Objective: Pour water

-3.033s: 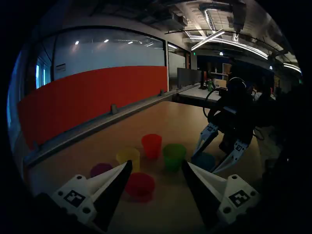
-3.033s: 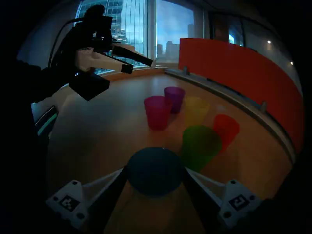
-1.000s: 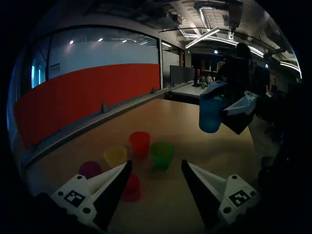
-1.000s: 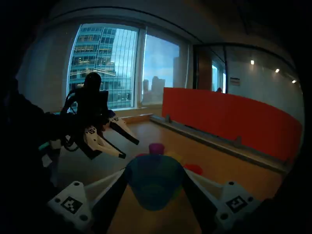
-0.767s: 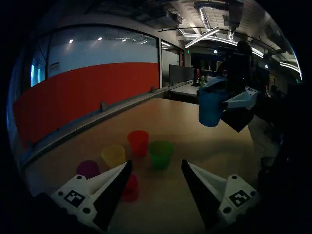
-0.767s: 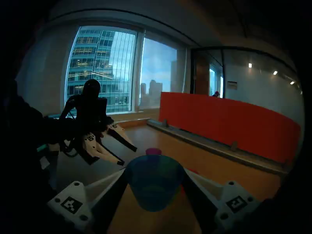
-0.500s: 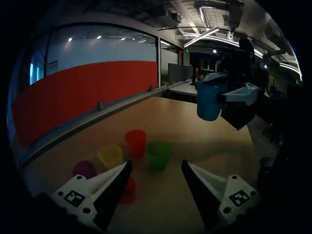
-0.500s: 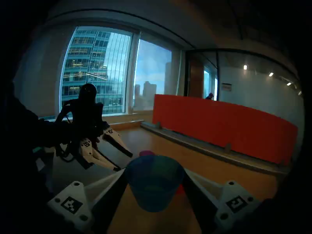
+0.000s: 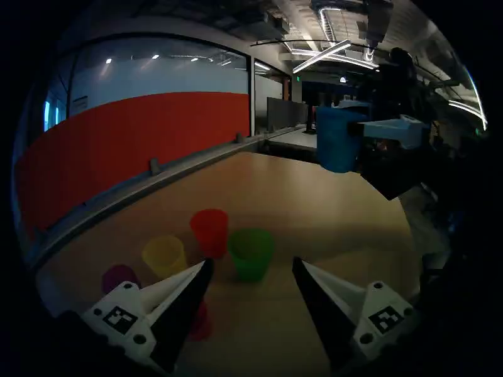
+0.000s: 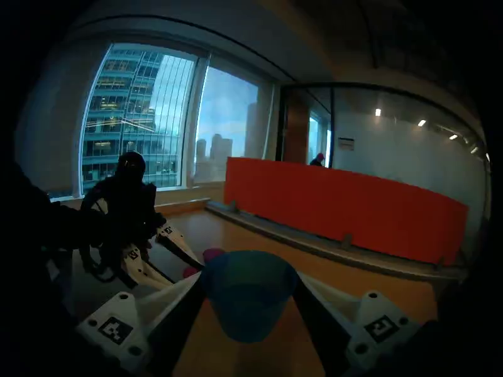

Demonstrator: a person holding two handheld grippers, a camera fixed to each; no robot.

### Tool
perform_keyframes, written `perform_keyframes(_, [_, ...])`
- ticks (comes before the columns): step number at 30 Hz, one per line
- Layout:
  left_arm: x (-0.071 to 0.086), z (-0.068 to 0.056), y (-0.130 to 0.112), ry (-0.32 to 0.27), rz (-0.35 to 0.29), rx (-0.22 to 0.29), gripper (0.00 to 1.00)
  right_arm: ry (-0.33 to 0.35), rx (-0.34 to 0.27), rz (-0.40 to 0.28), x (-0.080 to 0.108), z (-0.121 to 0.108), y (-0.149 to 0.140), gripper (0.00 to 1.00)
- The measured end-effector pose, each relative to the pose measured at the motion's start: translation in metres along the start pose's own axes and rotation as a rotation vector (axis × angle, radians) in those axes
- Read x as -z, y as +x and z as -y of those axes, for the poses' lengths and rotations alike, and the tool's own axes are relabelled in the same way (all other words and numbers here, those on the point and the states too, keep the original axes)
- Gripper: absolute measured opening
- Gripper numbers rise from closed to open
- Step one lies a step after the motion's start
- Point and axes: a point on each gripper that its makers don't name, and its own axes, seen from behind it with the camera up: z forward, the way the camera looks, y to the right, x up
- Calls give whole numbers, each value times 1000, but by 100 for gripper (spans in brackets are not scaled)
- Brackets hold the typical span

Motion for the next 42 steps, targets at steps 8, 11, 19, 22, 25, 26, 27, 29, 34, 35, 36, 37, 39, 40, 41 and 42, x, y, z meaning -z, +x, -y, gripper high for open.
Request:
perform_keyframes(8, [-23, -4, -10, -10, 38, -2, 93, -41, -9, -10, 7, -15, 9, 92])
perform_keyframes(11, [-31, -4, -15, -7, 55, -2, 94, -55, -9, -13, 10, -21, 12, 92])
perform_keyframes(19, [-52, -1, -27, 13, 96, -9, 94, -83, -10, -17, 15, -35, 14, 92])
perform_keyframes(22, [-59, 1, -31, 24, 111, -18, 94, -87, -11, -16, 17, -37, 14, 92])
perform_keyframes(25, [-67, 1, -35, 32, 125, -22, 93, -91, -13, -15, 18, -39, 13, 92])
perform_keyframes(26, [-69, 1, -36, 32, 130, -23, 93, -92, -13, -14, 18, -40, 13, 92])
perform_keyframes(27, [-72, 1, -37, 33, 134, -24, 93, -93, -14, -13, 18, -41, 12, 92])
perform_keyframes(29, [-78, 1, -39, 36, 141, -24, 93, -95, -14, -9, 19, -42, 10, 92])
perform_keyframes(34, [-91, 3, -44, 45, 156, -23, 93, -98, -9, -3, 20, -44, 8, 92])
perform_keyframes(35, [-93, 3, -45, 45, 158, -22, 93, -98, -9, -2, 20, -44, 8, 92])
perform_keyframes(36, [-95, 3, -46, 46, 161, -21, 93, -98, -9, -1, 20, -44, 8, 92])
perform_keyframes(37, [-97, 3, -45, 47, 161, -19, 94, -97, -8, 0, 20, -44, 7, 92])
perform_keyframes(39, [-101, 4, -45, 50, 161, -15, 94, -97, -8, 0, 20, -44, 7, 92])
perform_keyframes(40, [-102, 4, -45, 49, 160, -11, 94, -96, -7, 1, 20, -44, 7, 92])
perform_keyframes(41, [-104, 4, -45, 48, 160, -7, 94, -95, -7, 1, 20, -44, 7, 92])
perform_keyframes(42, [-105, 3, -45, 48, 159, -4, 94, -95, -7, 2, 20, -44, 7, 92])
